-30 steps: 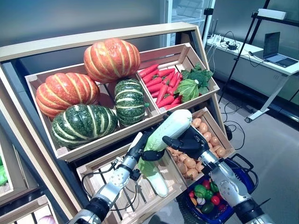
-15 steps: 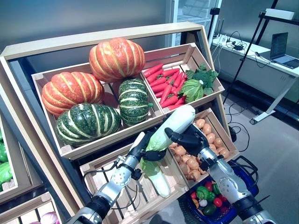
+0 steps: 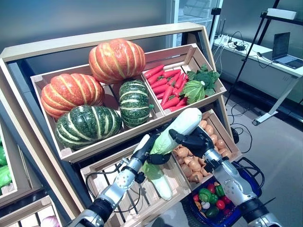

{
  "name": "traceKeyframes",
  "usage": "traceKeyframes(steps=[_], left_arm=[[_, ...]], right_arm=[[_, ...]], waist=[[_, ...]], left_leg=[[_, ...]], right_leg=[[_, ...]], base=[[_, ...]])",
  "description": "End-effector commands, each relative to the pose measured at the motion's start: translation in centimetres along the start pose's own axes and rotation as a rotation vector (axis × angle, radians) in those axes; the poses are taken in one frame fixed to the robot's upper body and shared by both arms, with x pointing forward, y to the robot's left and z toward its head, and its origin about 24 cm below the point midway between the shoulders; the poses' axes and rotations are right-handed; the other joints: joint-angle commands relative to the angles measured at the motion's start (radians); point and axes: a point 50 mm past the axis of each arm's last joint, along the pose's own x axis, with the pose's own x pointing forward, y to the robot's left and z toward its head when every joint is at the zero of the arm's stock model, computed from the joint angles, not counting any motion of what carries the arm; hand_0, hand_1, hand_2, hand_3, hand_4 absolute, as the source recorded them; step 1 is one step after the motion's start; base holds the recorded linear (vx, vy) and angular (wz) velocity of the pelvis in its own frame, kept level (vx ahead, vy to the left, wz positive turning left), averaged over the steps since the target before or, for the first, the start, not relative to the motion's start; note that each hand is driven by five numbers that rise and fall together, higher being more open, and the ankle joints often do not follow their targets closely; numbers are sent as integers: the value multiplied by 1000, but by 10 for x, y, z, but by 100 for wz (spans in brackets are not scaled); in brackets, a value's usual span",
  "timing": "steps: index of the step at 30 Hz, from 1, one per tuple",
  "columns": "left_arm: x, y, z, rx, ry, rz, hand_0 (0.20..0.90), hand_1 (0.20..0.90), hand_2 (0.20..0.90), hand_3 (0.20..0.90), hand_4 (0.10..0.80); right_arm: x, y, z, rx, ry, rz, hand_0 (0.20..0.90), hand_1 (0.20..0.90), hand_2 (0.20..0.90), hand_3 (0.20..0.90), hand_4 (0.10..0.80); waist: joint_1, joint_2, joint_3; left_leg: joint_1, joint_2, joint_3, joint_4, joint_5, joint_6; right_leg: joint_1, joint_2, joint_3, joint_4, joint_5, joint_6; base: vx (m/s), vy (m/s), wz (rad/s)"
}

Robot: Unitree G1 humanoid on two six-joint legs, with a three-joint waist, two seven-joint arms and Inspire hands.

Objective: Put vegetables into the basket

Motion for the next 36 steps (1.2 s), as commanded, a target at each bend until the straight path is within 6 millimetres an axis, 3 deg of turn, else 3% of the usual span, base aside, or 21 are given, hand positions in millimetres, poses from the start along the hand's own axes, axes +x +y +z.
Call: traceKeyframes(steps=[1,7,12,21,25,29,33,36], left_arm=[[16,22,14,240,-103,-30,900,900,900,900,800],[-7,72,-18,330,34,75,900,900,900,900,800],[-24,100,-33,446,117,132,900,900,900,900,800],[-44,148,-45,569,252,217,900,900,900,900,800],[-47,160,-44,738,255,236,900,900,900,900,800],[-46,178,-34,1030,204,281,900,900,900,900,800],[-38,190,-19,1184,142,342,900,900,900,900,800],[-22,204,3,1248,82,398,900,900,900,900,800]], right_arm=[[17,32,93,-48,-539,139,300,300,300,300,400],[-22,-13,98,-134,-558,-42,300,300,300,300,400],[-50,-39,101,-195,-544,-166,300,300,300,300,400],[-80,-63,117,-256,-587,-297,300,300,300,300,400],[-89,-76,116,-256,-561,-373,300,300,300,300,400],[-104,-106,100,-209,-433,-591,300,300,300,300,400],[-116,-129,85,-212,-315,-804,300,300,300,300,400],[-115,-139,95,-264,-293,-911,300,300,300,300,400]], waist=[[-28,-22,-41],[-57,-12,-37],[-80,-5,-36],[-110,7,-35],[-116,11,-36],[-120,10,-34],[-118,5,-7],[-107,-2,52]], left_leg=[[-46,-28,11,8,2,35],[-45,-23,30,8,6,33],[-41,-20,46,8,8,30],[-42,-19,64,7,10,26],[-43,-21,67,9,10,25],[-45,-22,78,19,8,24],[-78,-21,79,84,-13,30],[-173,4,63,206,-42,27]], right_leg=[[-14,-16,45,33,1,24],[-25,-13,67,30,9,28],[-28,-12,82,29,13,30],[-37,-11,98,28,16,34],[-40,-13,98,32,14,35],[-48,-16,98,51,7,35],[-83,-19,98,113,-16,24],[-167,-31,85,225,-47,5]], base=[[0,0,0],[-15,13,-9],[1,11,-3],[0,9,-10],[12,-1,-6],[33,-27,-7],[-12,-54,-1],[-192,-67,-5]])
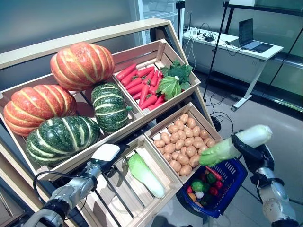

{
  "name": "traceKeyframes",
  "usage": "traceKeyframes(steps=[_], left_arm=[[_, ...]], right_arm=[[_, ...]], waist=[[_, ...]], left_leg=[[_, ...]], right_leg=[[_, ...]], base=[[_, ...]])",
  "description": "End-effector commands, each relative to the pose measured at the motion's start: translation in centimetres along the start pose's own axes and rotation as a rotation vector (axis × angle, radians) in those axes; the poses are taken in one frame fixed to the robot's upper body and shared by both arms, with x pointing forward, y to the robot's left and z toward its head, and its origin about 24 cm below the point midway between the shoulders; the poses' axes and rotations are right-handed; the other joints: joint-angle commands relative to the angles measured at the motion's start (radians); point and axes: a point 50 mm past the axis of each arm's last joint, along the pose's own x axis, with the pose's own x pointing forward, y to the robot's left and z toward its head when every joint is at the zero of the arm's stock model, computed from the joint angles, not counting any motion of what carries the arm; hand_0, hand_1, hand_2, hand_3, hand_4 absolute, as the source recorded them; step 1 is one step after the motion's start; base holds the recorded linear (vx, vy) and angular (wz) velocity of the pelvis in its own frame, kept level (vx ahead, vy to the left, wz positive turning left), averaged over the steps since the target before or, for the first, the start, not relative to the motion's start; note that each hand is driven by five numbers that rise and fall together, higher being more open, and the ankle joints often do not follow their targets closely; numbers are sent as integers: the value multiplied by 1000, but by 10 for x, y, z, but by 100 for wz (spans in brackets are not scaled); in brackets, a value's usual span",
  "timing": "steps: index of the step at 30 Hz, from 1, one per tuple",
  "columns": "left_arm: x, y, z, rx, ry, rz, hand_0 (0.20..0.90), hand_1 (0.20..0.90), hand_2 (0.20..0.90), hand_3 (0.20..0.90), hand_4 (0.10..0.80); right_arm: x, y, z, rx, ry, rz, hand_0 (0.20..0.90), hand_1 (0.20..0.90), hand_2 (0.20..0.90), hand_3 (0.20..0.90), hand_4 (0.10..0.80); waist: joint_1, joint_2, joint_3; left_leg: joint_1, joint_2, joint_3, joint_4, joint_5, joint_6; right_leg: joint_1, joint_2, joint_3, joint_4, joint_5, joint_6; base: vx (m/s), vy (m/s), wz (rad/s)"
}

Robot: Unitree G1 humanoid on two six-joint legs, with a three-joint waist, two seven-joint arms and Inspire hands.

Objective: Put vegetables into the basket

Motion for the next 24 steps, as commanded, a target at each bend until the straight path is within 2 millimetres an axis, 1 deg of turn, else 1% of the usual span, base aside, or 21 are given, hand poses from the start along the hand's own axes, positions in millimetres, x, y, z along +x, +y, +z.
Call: traceKeyframes(steps=[1,2,3,4,5,7,8,12,13,14,16,20,21,22,23,24], left_arm=[[37,132,-43,185,108,484,900,900,900,900,800],[42,146,-43,209,101,526,900,900,900,900,800],[47,167,-43,233,100,573,900,900,900,900,800],[48,171,-43,238,100,580,900,900,900,900,800],[52,185,-42,258,106,608,900,900,900,900,800],[55,199,-42,297,108,636,900,900,900,900,800],[56,202,-41,306,107,641,900,900,900,900,800],[56,235,-44,349,118,711,900,900,900,900,800],[56,241,-43,357,116,729,900,900,900,900,800],[57,250,-41,368,109,747,900,900,900,900,800],[59,262,-37,384,96,766,900,900,900,900,800],[65,283,-24,419,59,821,900,900,900,900,800],[66,289,-21,417,53,830,900,900,900,900,800],[66,290,-20,417,53,831,900,900,900,900,800],[68,298,-16,426,43,833,900,900,900,900,800],[70,299,-14,431,37,834,900,900,900,900,800]], right_arm=[[30,21,85,-58,-312,-34,300,300,300,300,400],[35,23,96,-70,-341,-64,300,300,300,300,400],[41,28,110,-95,-373,-91,300,300,300,300,400],[42,29,113,-98,-379,-95,300,300,300,300,400],[47,35,125,-120,-403,-104,300,300,300,300,400],[52,42,140,-141,-428,-101,300,300,300,300,400],[52,42,143,-145,-434,-104,300,300,300,300,400],[56,43,167,-187,-464,-108,300,300,300,300,400],[57,42,170,-190,-466,-109,300,300,300,300,400],[59,43,176,-193,-470,-101,300,300,300,300,400],[62,46,183,-183,-467,-90,300,300,300,300,400],[73,54,196,-84,-445,-60,300,300,300,300,400],[76,56,197,-51,-429,-53,300,300,300,300,400],[76,56,197,-45,-424,-51,300,300,300,300,400],[80,58,200,-38,-406,-58,300,300,300,300,400],[81,59,202,-42,-400,-63,300,300,300,300,400]], waist=[[-4,-28,51],[-3,-30,79],[-5,-30,117],[-6,-30,123],[-9,-28,153],[-13,-27,183],[-14,-27,187],[-23,-32,228],[-23,-31,232],[-22,-31,243],[-18,-33,254],[-2,-34,276],[3,-31,279],[4,-30,280],[10,-26,286],[13,-23,288]], left_leg=[[-149,14,-25,222,-58,21],[-189,21,-31,265,-67,19],[-237,28,-38,318,-75,15],[-248,30,-41,331,-78,14],[-301,41,-46,394,-89,8],[-359,58,-46,461,-106,6],[-370,61,-47,474,-110,7],[-470,104,-55,612,-161,11],[-482,107,-74,648,-201,2],[-511,118,-85,694,-222,5],[-553,127,-100,762,-253,13],[-640,141,-136,889,-306,21],[-662,143,-144,917,-318,20],[-669,143,-147,925,-321,20],[-702,148,-160,967,-334,18],[-713,150,-163,981,-338,16]], right_leg=[[-84,-40,-4,226,-88,7],[-117,-48,-9,257,-94,3],[-159,-54,-15,305,-104,-7],[-168,-55,-16,315,-107,-8],[-211,-64,-22,368,-121,-19],[-262,-73,-28,433,-145,-31],[-272,-74,-29,444,-150,-33],[-362,-100,-32,582,-201,-47],[-371,-106,-24,620,-236,-40],[-397,-121,-25,670,-253,-40],[-435,-140,-26,734,-274,-43],[-513,-188,-21,854,-306,-38],[-531,-201,-19,881,-313,-36],[-537,-204,-19,889,-316,-35],[-568,-220,-14,928,-324,-31],[-578,-226,-13,939,-326,-29]], base=[[-284,-41,0],[-365,-28,5],[-304,-15,7],[-316,10,11],[-250,29,11],[-239,38,2],[-159,28,-8],[-141,24,-14],[-75,18,-19],[-46,13,-13],[-111,-4,3],[-100,-15,3],[-61,-10,4],[-64,-5,11],[-56,1,11],[-88,2,15]])
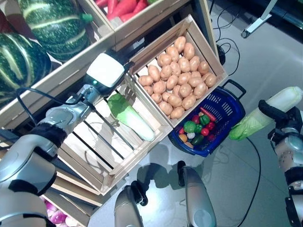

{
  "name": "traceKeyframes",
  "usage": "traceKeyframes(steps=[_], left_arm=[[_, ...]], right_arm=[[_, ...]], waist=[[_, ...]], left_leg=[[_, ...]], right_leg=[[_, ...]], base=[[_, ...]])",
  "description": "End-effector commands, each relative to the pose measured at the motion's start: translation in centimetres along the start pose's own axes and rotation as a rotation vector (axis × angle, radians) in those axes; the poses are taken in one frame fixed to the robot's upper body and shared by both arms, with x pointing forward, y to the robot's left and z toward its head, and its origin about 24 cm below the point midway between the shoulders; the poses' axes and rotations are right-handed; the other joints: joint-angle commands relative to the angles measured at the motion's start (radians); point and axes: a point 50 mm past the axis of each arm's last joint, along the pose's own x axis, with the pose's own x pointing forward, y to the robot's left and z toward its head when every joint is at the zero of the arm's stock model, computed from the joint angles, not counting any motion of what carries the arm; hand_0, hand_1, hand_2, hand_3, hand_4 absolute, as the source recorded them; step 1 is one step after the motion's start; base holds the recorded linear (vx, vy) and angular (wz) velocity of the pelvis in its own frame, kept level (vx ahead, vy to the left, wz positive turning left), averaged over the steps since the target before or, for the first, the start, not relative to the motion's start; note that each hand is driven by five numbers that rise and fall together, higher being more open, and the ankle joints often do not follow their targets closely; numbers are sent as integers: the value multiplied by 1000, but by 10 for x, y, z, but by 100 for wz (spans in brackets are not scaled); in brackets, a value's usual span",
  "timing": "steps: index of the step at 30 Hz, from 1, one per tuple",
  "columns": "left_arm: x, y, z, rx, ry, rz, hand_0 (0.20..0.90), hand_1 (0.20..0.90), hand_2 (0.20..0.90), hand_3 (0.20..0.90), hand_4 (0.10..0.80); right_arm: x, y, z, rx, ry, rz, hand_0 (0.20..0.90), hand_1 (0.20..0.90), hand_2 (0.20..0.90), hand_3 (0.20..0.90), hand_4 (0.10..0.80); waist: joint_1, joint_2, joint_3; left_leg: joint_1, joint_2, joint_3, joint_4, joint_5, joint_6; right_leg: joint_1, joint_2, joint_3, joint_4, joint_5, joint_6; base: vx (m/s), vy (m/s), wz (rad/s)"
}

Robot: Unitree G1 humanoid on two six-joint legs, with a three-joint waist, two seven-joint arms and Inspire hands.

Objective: Put vegetables into the basket

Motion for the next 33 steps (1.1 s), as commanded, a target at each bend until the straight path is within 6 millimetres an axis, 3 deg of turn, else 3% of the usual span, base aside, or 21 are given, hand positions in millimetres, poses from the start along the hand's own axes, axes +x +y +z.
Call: traceKeyframes(steps=[1,9,17,23,28,29,33], left_arm=[[25,50,-29,17,132,217,900,900,900,900,800],[40,72,-27,33,77,232,900,900,900,900,800],[46,76,-28,28,50,160,900,900,900,900,800],[47,72,-23,-14,17,103,900,900,900,900,800],[49,74,-19,-28,-18,131,900,900,900,900,800],[49,73,-19,-29,-19,130,900,900,900,900,800],[53,77,-14,-10,-41,145,900,900,900,900,800]], right_arm=[[15,6,61,58,-152,33,300,300,300,300,400],[24,23,71,126,-79,69,300,300,300,300,400],[27,34,74,87,-24,64,300,300,300,300,400],[28,38,69,25,75,38,300,300,300,300,400],[27,30,52,-45,186,-21,300,300,300,300,400],[26,27,49,-52,204,-41,900,900,900,900,800],[22,22,29,-63,338,-63,900,900,900,900,800]], waist=[[32,24,-60],[64,47,-49],[91,58,-52],[108,69,-53],[115,76,-51],[116,77,-52],[115,78,-46]], left_leg=[[-88,32,-59,107,-56,-32],[-227,49,-135,285,-114,-63],[-327,55,-190,392,-144,-91],[-383,63,-209,443,-157,-101],[-435,76,-226,486,-167,-107],[-448,76,-229,495,-170,-107],[-512,82,-245,544,-185,-106]], right_leg=[[47,-109,-3,100,-60,40],[-84,-169,29,251,-98,58],[-180,-215,46,352,-118,81],[-240,-239,56,410,-127,91],[-298,-259,71,463,-135,99],[-310,-260,73,473,-138,101],[-377,-265,88,528,-147,104]], base=[[-63,2,13],[-28,3,12],[-8,-31,12],[-2,-14,9],[5,-20,13],[-11,-27,18],[-21,-21,11]])
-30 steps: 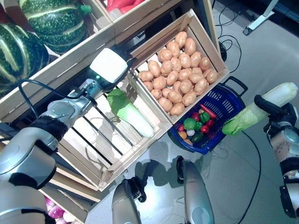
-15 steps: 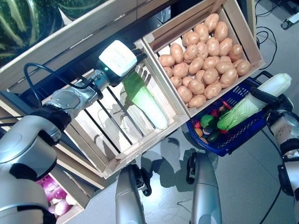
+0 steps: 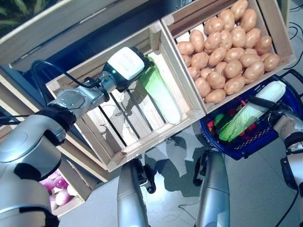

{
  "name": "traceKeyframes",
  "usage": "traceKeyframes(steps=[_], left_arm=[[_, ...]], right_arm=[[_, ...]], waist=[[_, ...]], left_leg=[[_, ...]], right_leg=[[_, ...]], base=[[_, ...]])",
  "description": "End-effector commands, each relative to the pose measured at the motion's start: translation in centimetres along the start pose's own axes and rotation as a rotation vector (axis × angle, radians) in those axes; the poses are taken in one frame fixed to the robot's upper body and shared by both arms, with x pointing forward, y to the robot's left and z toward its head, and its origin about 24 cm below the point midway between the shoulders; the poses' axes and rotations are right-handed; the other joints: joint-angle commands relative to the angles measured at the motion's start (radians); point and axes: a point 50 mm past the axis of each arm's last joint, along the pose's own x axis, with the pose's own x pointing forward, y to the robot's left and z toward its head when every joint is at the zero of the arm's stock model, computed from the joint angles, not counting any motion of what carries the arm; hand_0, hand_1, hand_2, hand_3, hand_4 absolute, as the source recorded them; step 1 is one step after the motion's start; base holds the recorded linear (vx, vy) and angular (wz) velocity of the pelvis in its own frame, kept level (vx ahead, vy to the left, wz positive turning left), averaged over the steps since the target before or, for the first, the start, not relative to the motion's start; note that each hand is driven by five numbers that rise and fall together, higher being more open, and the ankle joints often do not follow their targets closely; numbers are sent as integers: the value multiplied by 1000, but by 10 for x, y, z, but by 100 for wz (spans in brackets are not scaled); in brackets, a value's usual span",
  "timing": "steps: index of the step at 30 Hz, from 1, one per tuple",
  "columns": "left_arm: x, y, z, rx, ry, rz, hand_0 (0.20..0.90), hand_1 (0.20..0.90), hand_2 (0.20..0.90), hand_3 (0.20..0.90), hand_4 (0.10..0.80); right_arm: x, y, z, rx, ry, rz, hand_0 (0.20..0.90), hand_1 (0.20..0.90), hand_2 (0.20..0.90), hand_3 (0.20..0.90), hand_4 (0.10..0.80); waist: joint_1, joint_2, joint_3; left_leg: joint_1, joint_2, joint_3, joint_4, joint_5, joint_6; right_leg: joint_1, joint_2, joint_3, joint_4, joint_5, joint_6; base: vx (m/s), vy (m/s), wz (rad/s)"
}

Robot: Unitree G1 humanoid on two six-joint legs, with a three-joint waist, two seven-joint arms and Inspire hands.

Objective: Put vegetables into the basket

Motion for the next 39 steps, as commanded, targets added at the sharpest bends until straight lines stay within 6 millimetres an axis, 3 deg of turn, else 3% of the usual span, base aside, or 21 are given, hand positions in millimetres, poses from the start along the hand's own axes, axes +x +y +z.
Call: traceKeyframes(steps=[1,5,11,19,22,27,31,35,39], left_arm=[[13,58,-31,61,88,213,900,900,900,900,800],[18,63,-26,72,65,213,900,900,900,900,800],[22,71,-22,103,42,226,900,900,900,900,800],[20,97,-19,164,-30,490,900,900,900,900,800],[19,96,-13,188,-90,525,900,900,900,900,800],[22,84,-5,206,-131,381,900,900,900,900,800],[27,78,-1,217,-121,241,900,900,900,900,800],[27,54,-10,225,-24,8,900,900,900,900,800],[25,41,-19,236,60,-108,900,900,900,900,800]], right_arm=[[-2,-6,8,16,26,-55,900,900,900,900,800],[-1,-12,-22,62,168,-13,900,900,900,900,800],[0,-22,-37,86,172,34,900,900,900,900,800],[1,-32,-61,133,162,61,900,900,900,900,800],[0,-39,-73,147,179,48,900,900,900,900,800],[-1,-47,-77,172,178,45,900,900,900,900,800],[-1,-45,-68,198,136,73,900,900,900,900,800],[-1,-44,-61,213,87,110,900,900,900,900,800],[-1,-40,-47,253,30,149,900,900,900,900,800]], waist=[[-3,-3,-60],[-2,-6,-60],[-10,-21,-69],[-24,-53,-92],[-26,-59,-101],[-38,-65,-111],[-48,-66,-112],[-62,-72,-111],[-69,-78,-108]], left_leg=[[-66,65,-129,-10,-8,-139],[-124,71,-147,37,-21,-138],[-192,83,-170,94,-33,-142],[-254,98,-179,154,-51,-132],[-264,96,-179,161,-55,-128],[-277,99,-176,177,-62,-120],[-291,106,-175,188,-66,-113],[-305,115,-177,197,-67,-112],[-316,118,-179,205,-67,-108]], right_leg=[[12,-90,62,-42,72,105],[-48,-89,77,11,60,104],[-116,-84,94,70,47,99],[-179,-68,102,124,34,85],[-190,-64,100,131,32,82],[-207,-57,100,144,33,77],[-221,-52,105,154,31,74],[-235,-49,110,160,32,74],[-248,-49,114,163,35,74]], base=[[-16,-40,5],[-5,-39,6],[5,-18,2],[19,-35,-1],[19,-16,-2],[29,-6,-4],[8,-1,-2],[0,0,0],[0,3,1]])
